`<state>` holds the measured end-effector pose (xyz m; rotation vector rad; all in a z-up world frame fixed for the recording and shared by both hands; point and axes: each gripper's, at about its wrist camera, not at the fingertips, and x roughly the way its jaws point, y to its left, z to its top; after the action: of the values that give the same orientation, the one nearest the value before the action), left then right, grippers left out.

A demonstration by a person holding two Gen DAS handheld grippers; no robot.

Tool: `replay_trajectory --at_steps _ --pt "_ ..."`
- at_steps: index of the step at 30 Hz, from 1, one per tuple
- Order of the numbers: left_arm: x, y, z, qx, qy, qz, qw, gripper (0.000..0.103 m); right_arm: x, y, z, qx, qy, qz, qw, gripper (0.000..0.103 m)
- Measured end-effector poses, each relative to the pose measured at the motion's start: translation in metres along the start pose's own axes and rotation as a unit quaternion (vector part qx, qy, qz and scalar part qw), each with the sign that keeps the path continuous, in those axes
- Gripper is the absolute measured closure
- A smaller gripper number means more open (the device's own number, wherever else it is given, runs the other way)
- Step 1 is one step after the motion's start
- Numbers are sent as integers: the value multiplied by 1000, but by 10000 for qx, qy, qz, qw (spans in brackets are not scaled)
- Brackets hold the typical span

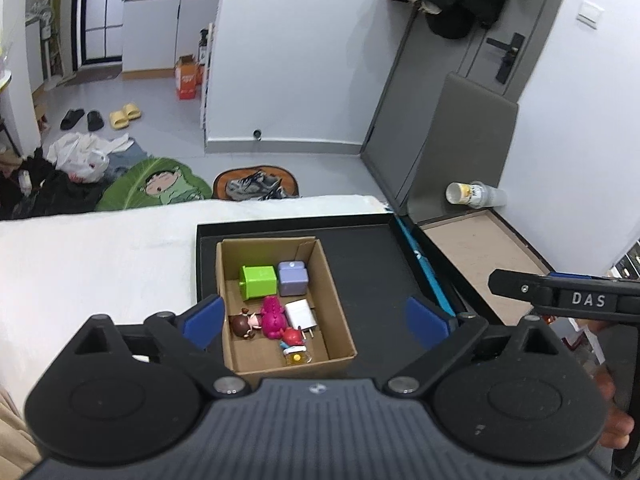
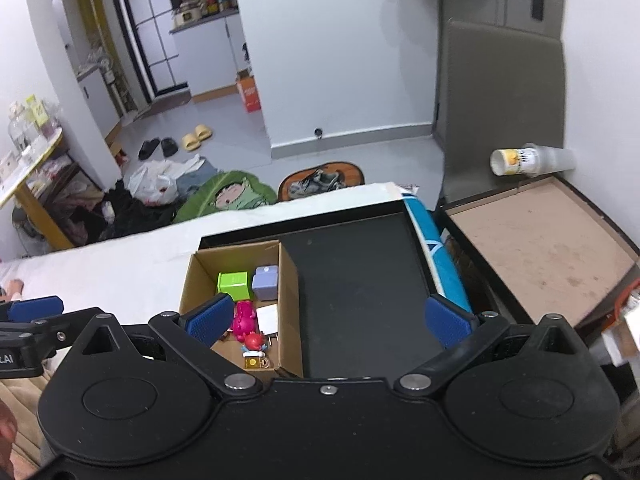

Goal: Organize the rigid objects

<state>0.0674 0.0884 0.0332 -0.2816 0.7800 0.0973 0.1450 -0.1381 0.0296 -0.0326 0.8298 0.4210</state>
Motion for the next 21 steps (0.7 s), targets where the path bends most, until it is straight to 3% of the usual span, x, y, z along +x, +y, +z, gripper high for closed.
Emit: replay_trajectory --at_steps 9,21 --pt "-26 -8 -4 243 -211 -130 9994 2 -39 3 -11 220 -331 -127 9991 0" --pt "-40 -12 -16 513 -261 -77 9983 2 -60 0 -30 431 -506 -420 9969 0"
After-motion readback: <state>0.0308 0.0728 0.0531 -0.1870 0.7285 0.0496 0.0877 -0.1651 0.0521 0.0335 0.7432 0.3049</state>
